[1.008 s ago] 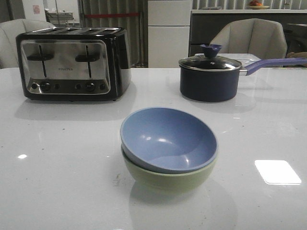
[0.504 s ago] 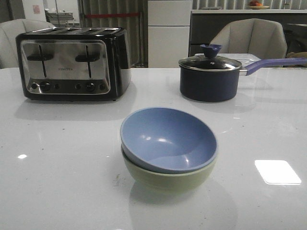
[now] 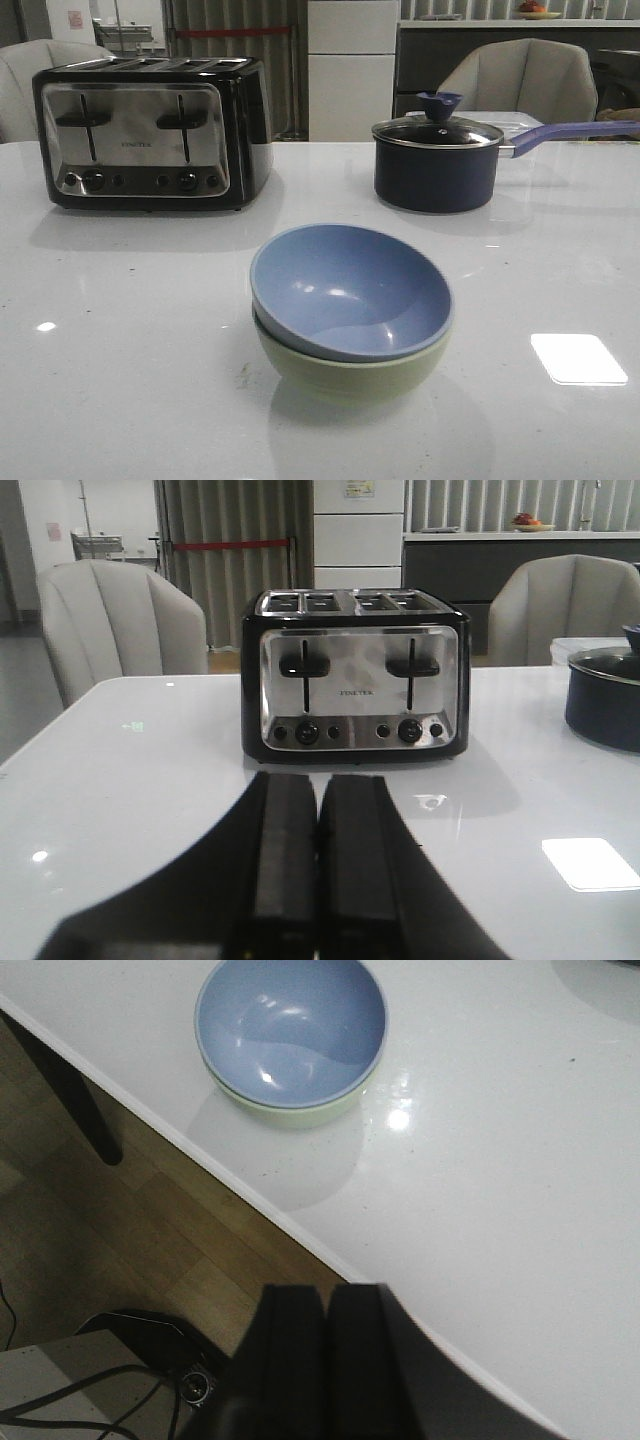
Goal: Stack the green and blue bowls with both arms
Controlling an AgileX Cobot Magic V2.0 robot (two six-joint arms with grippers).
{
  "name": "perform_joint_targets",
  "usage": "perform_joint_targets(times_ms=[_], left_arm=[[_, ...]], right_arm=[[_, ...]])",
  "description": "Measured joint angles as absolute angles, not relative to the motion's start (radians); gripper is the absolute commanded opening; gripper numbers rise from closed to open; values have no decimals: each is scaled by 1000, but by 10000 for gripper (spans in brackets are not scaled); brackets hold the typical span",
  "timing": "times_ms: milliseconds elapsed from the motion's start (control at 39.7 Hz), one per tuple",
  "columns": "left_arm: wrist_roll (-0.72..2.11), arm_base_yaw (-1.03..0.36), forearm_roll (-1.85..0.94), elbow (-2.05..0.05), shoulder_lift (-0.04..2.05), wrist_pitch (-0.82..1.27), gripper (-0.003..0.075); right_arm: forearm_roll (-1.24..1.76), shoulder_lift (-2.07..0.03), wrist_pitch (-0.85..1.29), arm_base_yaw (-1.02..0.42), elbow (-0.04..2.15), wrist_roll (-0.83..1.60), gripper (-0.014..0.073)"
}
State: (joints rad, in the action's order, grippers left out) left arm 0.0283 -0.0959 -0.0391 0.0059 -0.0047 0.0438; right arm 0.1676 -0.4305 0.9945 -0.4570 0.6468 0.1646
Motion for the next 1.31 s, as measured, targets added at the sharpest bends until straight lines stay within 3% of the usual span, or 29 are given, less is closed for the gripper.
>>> perform_joint_targets(times_ms=[1310], left_arm=[[28, -26, -39, 6, -5, 33, 98]], right_arm=[[168, -430, 995, -457, 647, 165, 28]])
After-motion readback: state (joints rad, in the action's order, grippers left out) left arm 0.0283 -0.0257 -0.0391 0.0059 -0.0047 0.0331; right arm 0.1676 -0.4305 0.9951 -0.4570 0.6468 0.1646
